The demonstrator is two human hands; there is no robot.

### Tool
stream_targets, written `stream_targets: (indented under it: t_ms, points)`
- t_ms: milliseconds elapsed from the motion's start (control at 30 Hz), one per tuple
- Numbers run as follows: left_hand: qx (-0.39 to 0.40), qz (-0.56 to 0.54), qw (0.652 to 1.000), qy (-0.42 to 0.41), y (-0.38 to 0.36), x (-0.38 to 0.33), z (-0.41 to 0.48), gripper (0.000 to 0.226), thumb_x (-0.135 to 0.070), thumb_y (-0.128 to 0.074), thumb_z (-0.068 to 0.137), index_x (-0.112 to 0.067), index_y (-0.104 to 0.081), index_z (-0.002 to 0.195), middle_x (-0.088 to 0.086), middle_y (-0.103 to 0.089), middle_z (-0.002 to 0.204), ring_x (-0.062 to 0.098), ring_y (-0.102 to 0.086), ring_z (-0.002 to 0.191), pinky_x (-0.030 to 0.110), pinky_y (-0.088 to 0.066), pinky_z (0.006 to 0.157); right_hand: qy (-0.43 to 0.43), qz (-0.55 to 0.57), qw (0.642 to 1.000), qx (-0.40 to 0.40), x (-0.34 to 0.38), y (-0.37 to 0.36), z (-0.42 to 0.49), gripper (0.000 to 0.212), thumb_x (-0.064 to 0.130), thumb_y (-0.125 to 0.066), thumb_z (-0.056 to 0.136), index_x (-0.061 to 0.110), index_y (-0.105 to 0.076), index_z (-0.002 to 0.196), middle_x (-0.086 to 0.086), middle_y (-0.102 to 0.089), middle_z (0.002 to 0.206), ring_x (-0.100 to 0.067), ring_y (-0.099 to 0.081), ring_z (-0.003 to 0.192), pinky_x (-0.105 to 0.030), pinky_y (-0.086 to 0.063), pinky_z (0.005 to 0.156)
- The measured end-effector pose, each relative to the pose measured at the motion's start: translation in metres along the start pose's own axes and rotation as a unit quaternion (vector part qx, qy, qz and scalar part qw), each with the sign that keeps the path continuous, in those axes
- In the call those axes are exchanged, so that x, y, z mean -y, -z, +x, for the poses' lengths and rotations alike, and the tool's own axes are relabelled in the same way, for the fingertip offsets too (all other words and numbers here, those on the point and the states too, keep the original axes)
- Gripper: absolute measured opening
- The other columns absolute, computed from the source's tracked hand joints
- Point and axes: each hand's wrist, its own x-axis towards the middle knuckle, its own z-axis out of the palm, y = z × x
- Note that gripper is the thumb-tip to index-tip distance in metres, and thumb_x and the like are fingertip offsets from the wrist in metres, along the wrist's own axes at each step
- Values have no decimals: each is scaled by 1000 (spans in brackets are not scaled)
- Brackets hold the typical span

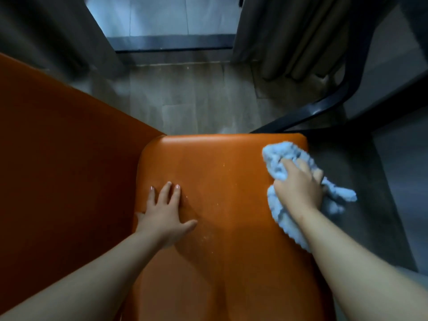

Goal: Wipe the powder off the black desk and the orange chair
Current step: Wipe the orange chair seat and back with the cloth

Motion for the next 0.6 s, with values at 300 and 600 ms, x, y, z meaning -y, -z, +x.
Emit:
stream_targets:
  t_ms: [300, 600]
  points:
    - [43, 76, 996, -31, 17, 2, 2, 100, -67, -49, 81, -30, 18, 147, -8, 24, 154, 35, 17, 142, 52, -12, 116, 289, -9, 957, -20, 161, 15, 20, 59, 19, -56, 79, 45, -43, 130, 7, -33, 145, -31, -32, 127, -52, -30, 96]
    - [69, 26, 996, -43, 27, 2, 2, 92, -58, -51, 85, -32, 11, 148, -12, 20, 154, 32, 14, 142, 50, -13, 117, 218, -106, 969, 53, 93, 1, 58, 41, 22, -47, 89, 39, -46, 127, 2, -38, 139, -34, -34, 124, -52, -37, 93]
